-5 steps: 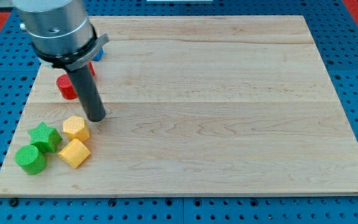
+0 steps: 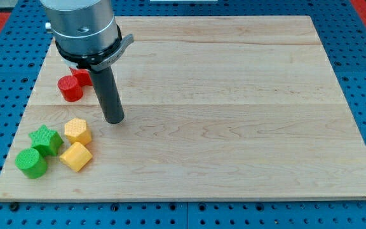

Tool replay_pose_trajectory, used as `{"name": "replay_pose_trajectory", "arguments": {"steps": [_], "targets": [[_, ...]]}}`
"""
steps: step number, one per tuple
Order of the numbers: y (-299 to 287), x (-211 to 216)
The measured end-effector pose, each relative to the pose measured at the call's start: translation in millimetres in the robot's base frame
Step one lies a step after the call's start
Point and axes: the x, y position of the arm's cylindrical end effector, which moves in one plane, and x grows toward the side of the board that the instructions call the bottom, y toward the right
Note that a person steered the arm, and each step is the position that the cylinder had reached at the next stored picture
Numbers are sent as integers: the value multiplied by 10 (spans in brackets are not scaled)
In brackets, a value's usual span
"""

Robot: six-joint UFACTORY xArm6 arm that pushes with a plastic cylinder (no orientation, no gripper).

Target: Place the red star at the top right side of the board

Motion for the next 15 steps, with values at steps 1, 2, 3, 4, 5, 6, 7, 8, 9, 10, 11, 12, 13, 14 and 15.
{"name": "replay_pose_trajectory", "arguments": {"steps": [1,2,3,4,5,6,7,8,9,10,11,12,13,14,15], "targets": [[-9,-175],[-518,-349],[-948,-302],[-947,-605],[-819,-928],[-756,-957],[53,-1329],[761,-1459],[1443,-1416],[436,-949],[-1176,-832],[-1769,-992],[-728,-1384],[541,-1578],[499,-1597]]}}
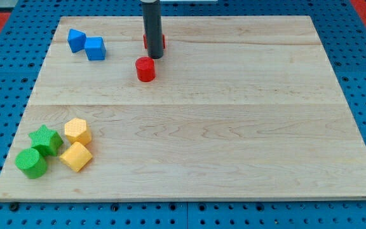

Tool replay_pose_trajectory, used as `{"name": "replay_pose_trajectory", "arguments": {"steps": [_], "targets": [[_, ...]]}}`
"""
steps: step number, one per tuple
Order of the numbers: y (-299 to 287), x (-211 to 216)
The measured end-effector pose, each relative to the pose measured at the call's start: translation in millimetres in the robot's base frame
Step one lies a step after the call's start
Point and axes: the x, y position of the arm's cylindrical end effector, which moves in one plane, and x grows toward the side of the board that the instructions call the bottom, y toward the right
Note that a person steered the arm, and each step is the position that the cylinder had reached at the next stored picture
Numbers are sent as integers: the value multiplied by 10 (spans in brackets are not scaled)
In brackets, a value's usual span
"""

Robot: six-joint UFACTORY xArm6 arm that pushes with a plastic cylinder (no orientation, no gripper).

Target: Place the red star at the top right side of the board

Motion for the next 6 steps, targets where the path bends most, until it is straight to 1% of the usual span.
{"name": "replay_pose_trajectory", "arguments": {"steps": [1,2,3,4,5,6], "targets": [[-648,-159],[86,-384],[1216,-384],[687,-326],[574,-605],[1685,-748]]}}
